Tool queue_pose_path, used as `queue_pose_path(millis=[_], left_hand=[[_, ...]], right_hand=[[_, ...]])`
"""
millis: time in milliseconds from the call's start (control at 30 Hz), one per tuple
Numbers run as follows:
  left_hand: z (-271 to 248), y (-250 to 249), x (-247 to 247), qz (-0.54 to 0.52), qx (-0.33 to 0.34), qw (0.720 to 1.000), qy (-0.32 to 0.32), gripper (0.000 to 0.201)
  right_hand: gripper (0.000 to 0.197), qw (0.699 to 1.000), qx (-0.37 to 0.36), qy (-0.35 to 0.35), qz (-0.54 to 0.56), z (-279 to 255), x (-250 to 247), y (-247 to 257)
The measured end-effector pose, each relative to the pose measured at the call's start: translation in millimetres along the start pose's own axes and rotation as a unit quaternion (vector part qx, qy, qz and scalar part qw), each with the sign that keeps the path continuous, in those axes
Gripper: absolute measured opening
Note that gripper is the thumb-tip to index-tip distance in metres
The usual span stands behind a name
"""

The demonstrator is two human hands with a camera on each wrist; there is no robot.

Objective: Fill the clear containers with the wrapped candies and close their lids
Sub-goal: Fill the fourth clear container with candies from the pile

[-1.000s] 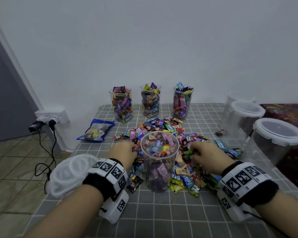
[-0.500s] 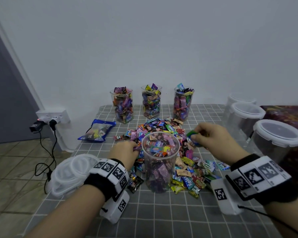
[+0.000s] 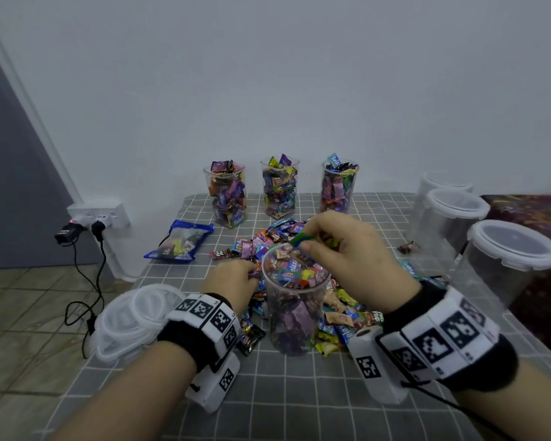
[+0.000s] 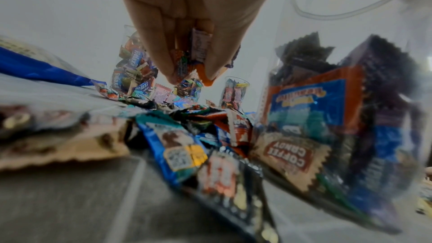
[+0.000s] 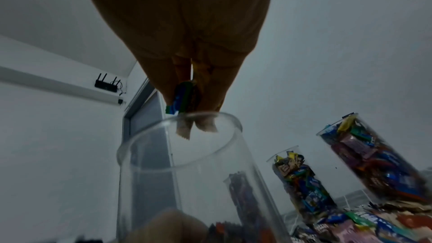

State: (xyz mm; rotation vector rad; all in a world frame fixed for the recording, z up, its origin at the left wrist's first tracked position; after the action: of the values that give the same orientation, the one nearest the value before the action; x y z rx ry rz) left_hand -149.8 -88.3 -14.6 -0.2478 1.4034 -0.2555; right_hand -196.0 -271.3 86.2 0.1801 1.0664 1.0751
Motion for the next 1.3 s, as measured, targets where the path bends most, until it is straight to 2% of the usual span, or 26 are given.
queue_pose_path(millis=[133,233,367,433,500,567,633,700,867,1067,1300], left_hand=[[-1,-1,0,-0.011,-0.001,1.0,0.003,0.019],[-1,-1,-1,-0.014,-0.002,1.0,0.006,0.018],[-2,-1,-2,-0.019,-0.001,1.0,0.012,0.019],[-2,-2,-2,-0.018,-0.001,1.0,0.013,0.019],[-2,-3,-3,-0.016,-0.001,1.0,0.013,0.019],[-3,-3,-3,-0.016,-0.002,1.0,0.012,0.019],[-3,-2,-3,-0.022,-0.006,1.0,0.012,0.019],[-4,-2,-4,-0.029,-0.011,0.999,0.013,0.018],[-7,-4,-8,-0.045,-0.001,0.999,-0.007,0.018],[-13,-4,-16,-0.082,0.003,0.996,-0.036,0.017],[-19,-9,-39,-0.109,0.039,0.991,-0.068,0.021]], right_hand=[[0.003,0.999,-0.034,0.032,-0.019,-2,11,0],[0.01,0.998,-0.052,0.034,-0.029,-4,13,1],[0.012,0.999,-0.033,0.037,0.0,-6,14,-2],[0.018,1.0,-0.019,0.014,0.015,-8,13,-4],[0.031,0.999,0.016,-0.002,0.036,-11,11,-8],[0.057,0.991,0.093,0.04,0.084,-17,14,-17],[0.09,0.969,0.154,0.096,0.165,-22,21,-25],[0.106,0.951,0.184,0.121,0.217,-27,29,-32],[0.094,0.938,0.2,0.121,0.258,-30,40,-40],[0.093,0.944,0.191,0.111,0.246,-32,40,-46],[0.095,0.947,0.192,0.117,0.23,-32,40,-45]])
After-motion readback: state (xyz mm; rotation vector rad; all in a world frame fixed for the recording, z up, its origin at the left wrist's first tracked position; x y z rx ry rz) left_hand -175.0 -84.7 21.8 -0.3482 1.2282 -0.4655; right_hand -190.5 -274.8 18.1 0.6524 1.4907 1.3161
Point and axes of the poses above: each hand's wrist, its own z-axis towards the middle knuckle, its own x-axis out of the palm, y = z × x, the point moved 4 cm from there along z, towards the middle knuckle, and after that the axes turned 2 degrees about z, right-handed, at the moved point
